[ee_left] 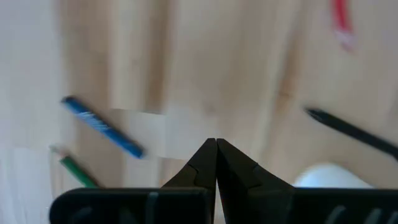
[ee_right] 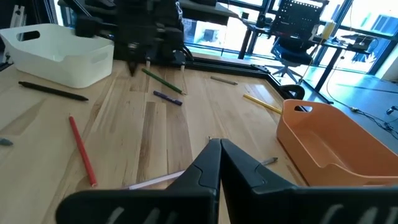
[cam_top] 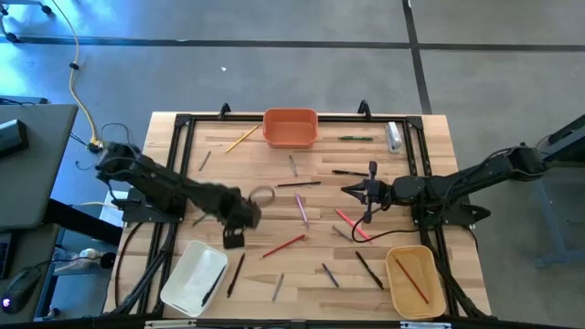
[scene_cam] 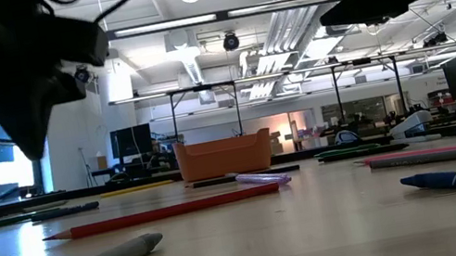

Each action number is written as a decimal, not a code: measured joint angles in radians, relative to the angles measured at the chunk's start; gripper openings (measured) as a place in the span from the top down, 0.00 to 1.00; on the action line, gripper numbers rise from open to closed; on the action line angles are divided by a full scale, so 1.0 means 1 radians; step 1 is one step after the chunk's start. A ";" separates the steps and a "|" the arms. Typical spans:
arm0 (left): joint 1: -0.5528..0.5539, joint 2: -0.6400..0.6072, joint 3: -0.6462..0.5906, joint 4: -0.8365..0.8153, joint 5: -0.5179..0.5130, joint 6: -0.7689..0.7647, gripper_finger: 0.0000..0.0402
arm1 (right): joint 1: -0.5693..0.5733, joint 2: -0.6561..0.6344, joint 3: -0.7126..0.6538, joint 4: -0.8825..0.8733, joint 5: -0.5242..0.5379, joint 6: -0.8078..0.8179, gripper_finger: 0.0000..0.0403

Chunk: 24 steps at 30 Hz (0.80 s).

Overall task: Sort crayons/erasers/pens/pencils in bins
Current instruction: Put the blue crayon into the orange bin

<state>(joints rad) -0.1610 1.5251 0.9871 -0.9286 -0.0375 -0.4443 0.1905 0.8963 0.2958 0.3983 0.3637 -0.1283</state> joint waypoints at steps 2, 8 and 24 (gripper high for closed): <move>0.054 -0.059 -0.064 0.064 -0.005 -0.009 1.00 | 0.000 0.000 0.000 -0.002 0.000 0.008 1.00; 0.169 -0.220 -0.214 0.300 -0.031 0.026 1.00 | 0.000 -0.004 0.000 -0.012 0.000 0.017 1.00; 0.341 -0.330 -0.389 0.611 0.088 0.221 1.00 | -0.045 -0.013 0.000 -0.058 0.000 0.019 1.00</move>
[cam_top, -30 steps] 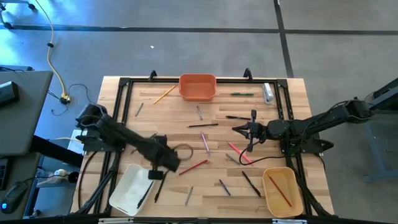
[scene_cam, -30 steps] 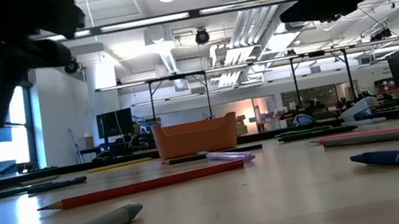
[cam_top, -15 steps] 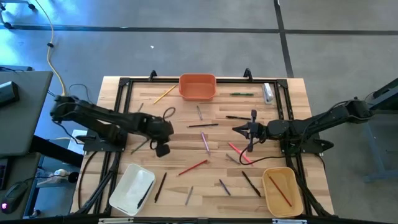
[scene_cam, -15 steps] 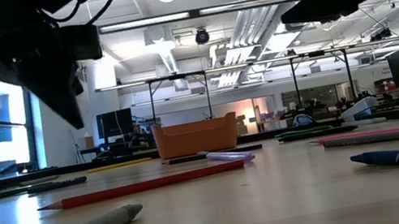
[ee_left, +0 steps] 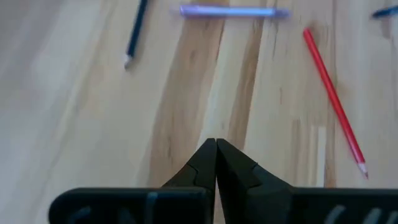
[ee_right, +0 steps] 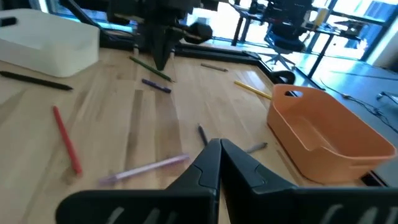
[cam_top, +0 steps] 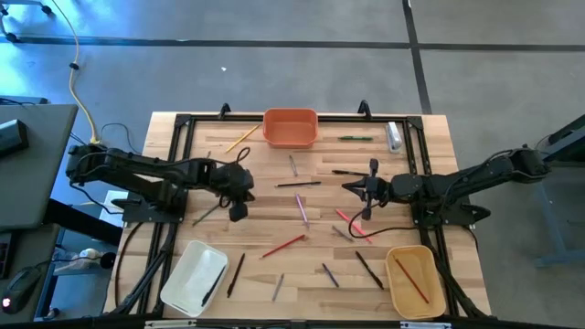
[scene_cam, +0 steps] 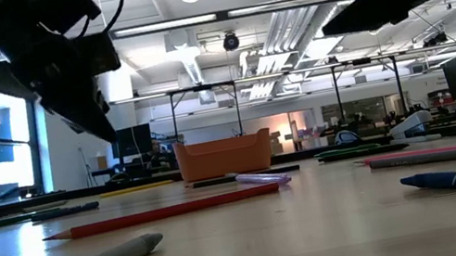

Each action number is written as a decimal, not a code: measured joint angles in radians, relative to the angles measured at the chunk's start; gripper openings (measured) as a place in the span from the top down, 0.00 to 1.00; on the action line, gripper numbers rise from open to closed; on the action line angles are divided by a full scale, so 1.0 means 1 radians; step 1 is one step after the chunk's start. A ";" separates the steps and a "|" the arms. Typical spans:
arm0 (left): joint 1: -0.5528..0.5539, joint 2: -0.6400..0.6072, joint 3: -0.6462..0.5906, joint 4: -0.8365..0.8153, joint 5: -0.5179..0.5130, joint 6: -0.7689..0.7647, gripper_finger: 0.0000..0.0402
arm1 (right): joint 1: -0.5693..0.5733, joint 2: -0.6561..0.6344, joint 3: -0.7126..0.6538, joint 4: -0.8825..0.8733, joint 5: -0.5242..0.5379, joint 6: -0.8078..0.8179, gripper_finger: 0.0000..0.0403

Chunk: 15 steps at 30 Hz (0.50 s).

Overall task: Sort crayons/erasers/pens/pencils in bins
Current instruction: Put the blue crayon into the orange bin

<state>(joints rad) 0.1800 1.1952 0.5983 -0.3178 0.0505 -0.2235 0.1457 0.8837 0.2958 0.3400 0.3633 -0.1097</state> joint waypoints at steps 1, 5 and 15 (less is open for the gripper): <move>0.021 0.000 0.000 0.007 0.016 0.019 1.00 | -0.007 0.000 0.000 -0.001 -0.001 0.000 1.00; 0.095 0.001 0.000 0.014 0.051 0.090 1.00 | -0.036 0.000 0.000 0.005 -0.061 0.000 1.00; 0.180 0.002 0.000 0.063 0.151 0.188 1.00 | -0.104 0.000 0.000 0.027 -0.170 -0.046 1.00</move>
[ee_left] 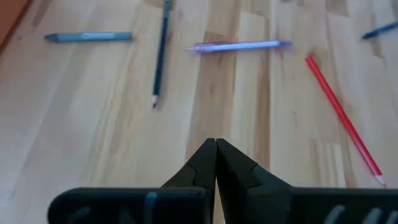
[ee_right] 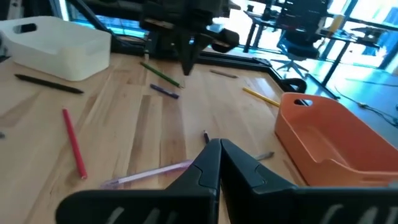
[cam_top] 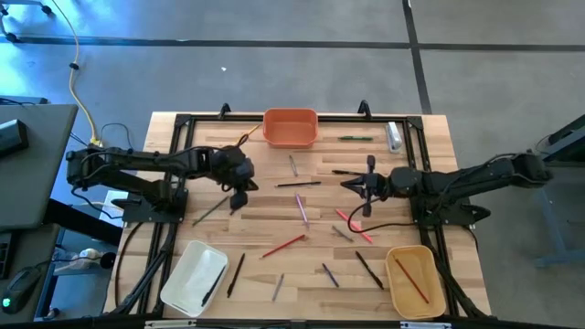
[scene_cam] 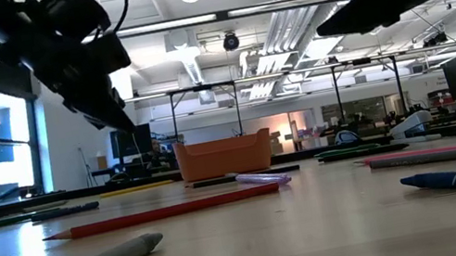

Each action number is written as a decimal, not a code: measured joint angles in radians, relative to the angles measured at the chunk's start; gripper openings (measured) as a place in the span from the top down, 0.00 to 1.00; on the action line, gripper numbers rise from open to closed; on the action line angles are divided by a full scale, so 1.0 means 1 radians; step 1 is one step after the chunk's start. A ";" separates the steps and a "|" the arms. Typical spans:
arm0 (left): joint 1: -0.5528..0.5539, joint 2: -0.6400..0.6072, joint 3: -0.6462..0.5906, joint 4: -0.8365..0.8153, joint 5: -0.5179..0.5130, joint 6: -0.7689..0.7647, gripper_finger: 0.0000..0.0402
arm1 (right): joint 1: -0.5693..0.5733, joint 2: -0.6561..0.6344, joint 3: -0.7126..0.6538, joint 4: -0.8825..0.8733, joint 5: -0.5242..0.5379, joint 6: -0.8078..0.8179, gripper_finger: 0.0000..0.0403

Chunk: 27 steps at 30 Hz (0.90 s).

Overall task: Sort crayons/erasers/pens/pencils in bins
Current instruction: Put the blue crayon into the orange bin

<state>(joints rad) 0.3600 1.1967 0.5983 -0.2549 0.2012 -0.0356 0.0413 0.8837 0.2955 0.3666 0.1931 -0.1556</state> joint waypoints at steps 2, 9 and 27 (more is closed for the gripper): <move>0.008 0.004 0.000 -0.001 -0.006 -0.024 1.00 | -0.020 0.000 0.000 0.003 -0.039 -0.008 1.00; -0.048 0.008 0.000 -0.131 -0.208 -0.176 0.99 | -0.087 0.007 0.000 0.011 -0.169 -0.003 1.00; -0.245 0.024 0.089 -0.436 -0.240 -0.798 0.69 | -0.133 0.144 0.000 0.073 -0.213 -0.007 1.00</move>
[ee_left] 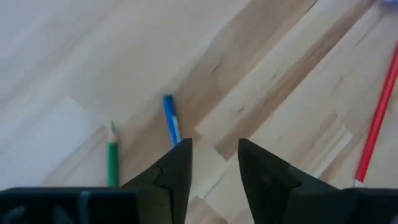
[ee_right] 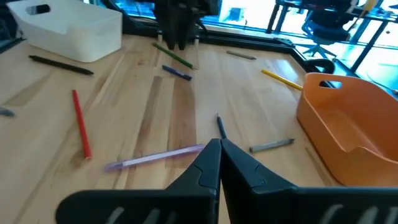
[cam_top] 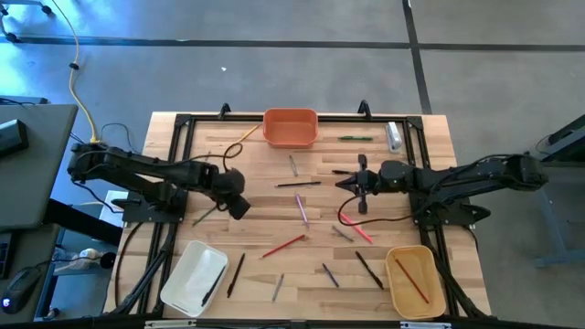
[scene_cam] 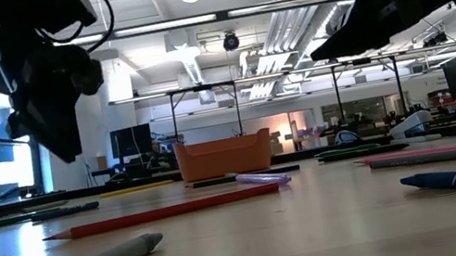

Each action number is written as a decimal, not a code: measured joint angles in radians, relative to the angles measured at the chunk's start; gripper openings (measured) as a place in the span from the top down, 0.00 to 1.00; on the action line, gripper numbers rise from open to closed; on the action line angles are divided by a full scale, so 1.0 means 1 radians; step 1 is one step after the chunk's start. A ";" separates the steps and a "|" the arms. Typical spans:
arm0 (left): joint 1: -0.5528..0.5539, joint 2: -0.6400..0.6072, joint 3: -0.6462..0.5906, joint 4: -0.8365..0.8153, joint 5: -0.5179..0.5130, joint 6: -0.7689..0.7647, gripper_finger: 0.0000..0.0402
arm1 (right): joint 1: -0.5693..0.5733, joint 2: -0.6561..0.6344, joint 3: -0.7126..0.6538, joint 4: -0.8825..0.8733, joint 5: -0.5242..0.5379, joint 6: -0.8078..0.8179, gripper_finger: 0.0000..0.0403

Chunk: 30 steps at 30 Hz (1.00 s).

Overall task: Sort crayons/erasers/pens/pencils in bins
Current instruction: Put the blue crayon into the orange bin

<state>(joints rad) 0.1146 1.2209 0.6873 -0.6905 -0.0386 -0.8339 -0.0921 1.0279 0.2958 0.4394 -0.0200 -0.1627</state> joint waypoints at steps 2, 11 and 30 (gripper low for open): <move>-0.002 0.031 -0.003 -0.008 -0.019 -0.020 0.68 | 0.000 0.000 0.000 0.002 -0.014 0.000 1.00; 0.014 0.203 -0.004 0.034 -0.012 -0.027 0.68 | 0.000 -0.001 0.000 0.009 -0.023 -0.003 1.00; 0.038 0.316 0.001 0.102 -0.031 0.151 0.94 | 0.000 -0.001 0.000 0.007 -0.023 0.000 1.00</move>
<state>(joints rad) 0.1525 1.5365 0.6880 -0.5884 -0.0695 -0.6824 -0.0917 1.0271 0.2958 0.4465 -0.0425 -0.1623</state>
